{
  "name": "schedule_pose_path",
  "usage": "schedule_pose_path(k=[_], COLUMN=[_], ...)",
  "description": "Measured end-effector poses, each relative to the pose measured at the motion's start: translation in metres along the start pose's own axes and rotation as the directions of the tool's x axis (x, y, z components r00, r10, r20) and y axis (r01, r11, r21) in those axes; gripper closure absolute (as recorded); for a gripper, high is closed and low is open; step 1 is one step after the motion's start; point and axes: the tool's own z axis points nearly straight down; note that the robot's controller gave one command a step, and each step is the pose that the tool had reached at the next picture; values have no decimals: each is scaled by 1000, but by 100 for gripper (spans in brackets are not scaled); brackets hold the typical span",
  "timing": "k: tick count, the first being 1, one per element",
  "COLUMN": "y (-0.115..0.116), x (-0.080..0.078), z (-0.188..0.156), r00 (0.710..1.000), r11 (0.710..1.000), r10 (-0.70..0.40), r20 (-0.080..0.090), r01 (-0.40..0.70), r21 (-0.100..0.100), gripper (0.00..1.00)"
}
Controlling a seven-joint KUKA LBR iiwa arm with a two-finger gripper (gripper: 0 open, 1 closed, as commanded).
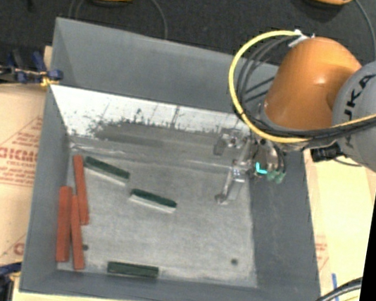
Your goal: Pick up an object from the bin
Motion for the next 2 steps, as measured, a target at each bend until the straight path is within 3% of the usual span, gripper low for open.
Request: schedule_pose_path(k=[1,2], y=[0,9], x=[-1,-3], z=[-5,14], r00=[1000,998], r11=[1000,998], r10=[0,-57], r20=[8,15], r01=[0,57], r21=[0,3], gripper=[0,0])
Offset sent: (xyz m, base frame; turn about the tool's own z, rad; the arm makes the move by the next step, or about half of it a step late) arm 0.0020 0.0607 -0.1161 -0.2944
